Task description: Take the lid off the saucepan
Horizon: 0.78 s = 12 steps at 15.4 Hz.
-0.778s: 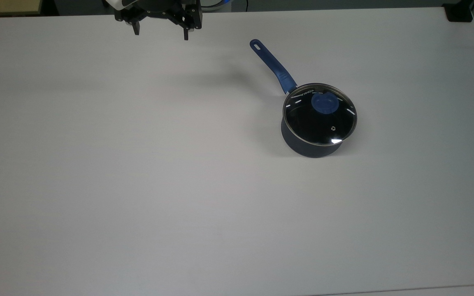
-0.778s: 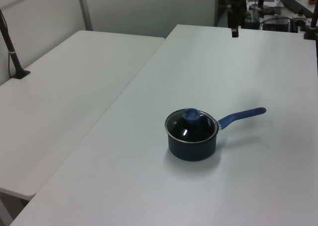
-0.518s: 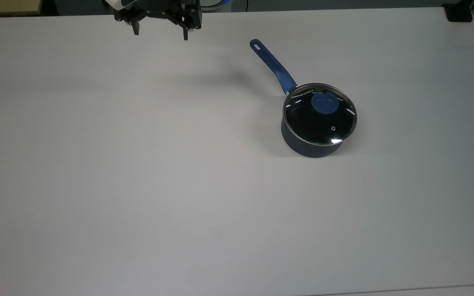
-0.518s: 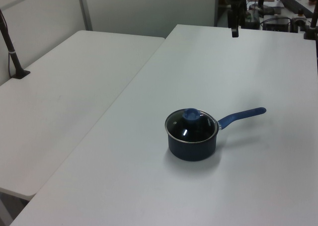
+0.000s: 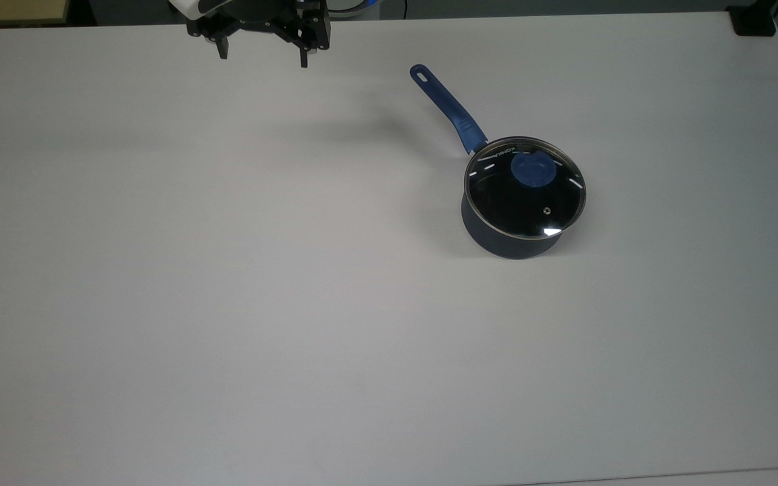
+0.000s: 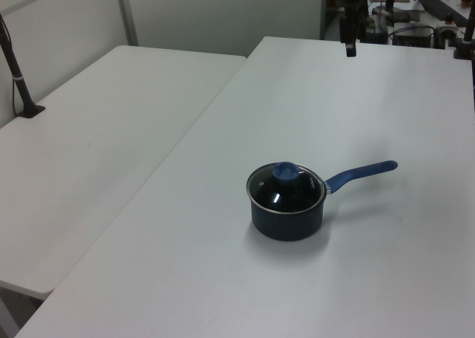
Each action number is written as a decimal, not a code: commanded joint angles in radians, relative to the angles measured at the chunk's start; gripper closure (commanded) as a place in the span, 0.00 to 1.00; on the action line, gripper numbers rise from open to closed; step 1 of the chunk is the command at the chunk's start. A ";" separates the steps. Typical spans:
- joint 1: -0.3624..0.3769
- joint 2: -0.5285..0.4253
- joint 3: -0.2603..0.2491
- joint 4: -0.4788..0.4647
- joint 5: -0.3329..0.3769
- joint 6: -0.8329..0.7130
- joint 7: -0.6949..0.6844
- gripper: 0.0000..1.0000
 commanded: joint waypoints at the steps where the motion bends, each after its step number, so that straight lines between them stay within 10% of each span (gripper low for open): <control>1: 0.003 0.021 0.003 0.012 0.022 0.014 -0.007 0.00; 12: 0.201 0.075 0.015 0.059 0.159 0.112 0.045 0.00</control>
